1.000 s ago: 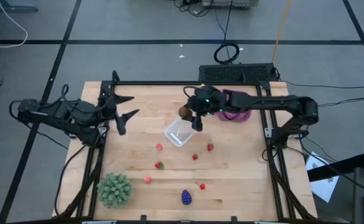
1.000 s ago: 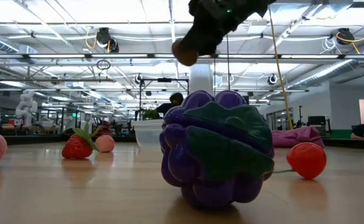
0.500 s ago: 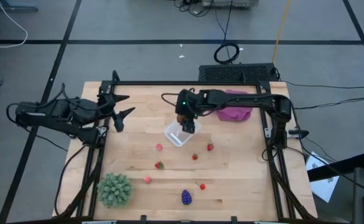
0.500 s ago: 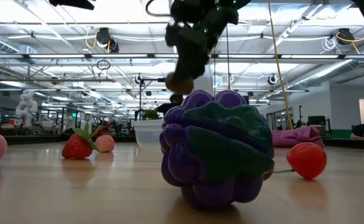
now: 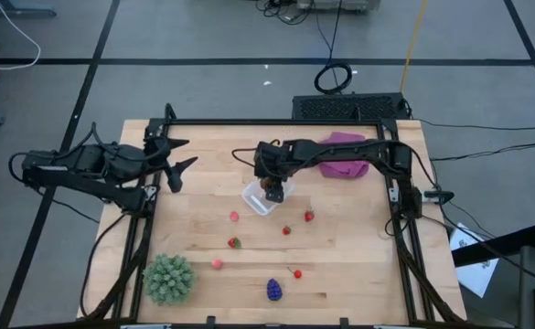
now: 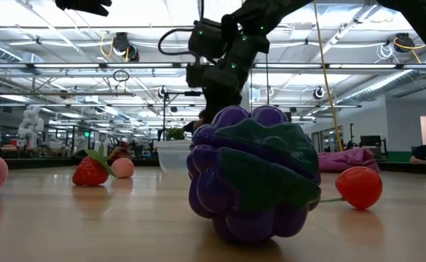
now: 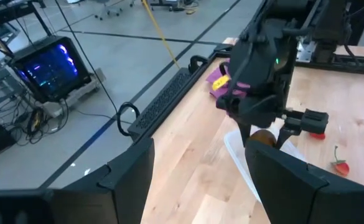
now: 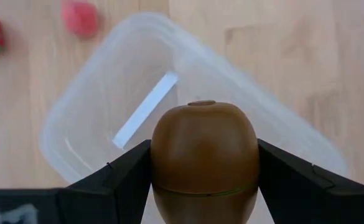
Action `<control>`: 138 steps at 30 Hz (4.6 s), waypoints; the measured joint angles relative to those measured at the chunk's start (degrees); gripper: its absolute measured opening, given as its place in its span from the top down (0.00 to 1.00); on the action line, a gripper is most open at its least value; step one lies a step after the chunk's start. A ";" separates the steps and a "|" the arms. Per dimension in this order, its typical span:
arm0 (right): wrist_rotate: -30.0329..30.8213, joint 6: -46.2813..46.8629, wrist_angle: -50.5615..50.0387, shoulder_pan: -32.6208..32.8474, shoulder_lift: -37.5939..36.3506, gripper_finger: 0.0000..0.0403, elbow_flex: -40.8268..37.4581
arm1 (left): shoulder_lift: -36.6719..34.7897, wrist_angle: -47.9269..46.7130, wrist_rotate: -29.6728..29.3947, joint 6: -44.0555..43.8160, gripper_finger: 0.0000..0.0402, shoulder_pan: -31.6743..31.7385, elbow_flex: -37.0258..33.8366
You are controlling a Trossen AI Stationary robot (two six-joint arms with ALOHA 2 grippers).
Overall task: Pick and placing Produce into tupperware
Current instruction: Put the kiwi into the transparent bin, then put the top peach into the transparent bin
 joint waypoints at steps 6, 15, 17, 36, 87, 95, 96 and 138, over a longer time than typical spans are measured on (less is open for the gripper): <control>-0.19 -0.02 1.45 -0.13 -0.11 0.39 -1.26 | 0.04 -0.76 0.32 -0.34 0.36 0.00 0.00; -1.39 0.53 4.24 -0.15 -0.07 0.39 -4.78 | 0.04 -0.84 0.32 -0.34 0.36 0.00 0.00; -1.42 0.59 4.64 -0.40 -0.13 0.39 -5.35 | 0.04 -0.84 0.32 -0.34 0.36 0.00 0.00; -1.35 -1.94 7.88 -1.40 -0.09 0.39 -8.31 | 0.04 -0.82 0.32 -0.29 0.36 0.00 0.00; -1.15 7.57 -4.26 9.13 -28.23 0.25 -8.18 | 24.23 -0.59 19.31 -18.73 0.36 -1.40 -2.67; -1.02 7.57 -4.31 9.01 -34.99 0.25 -8.18 | 39.72 0.89 31.26 -28.08 0.36 -1.36 -2.67; -1.02 7.57 -4.30 9.01 -35.46 0.25 -8.18 | 41.02 0.76 31.70 -28.54 0.36 -1.36 -2.67; -1.02 7.48 -3.85 8.99 -36.92 0.24 -8.24 | 55.67 8.69 36.80 -25.81 0.36 3.10 -2.60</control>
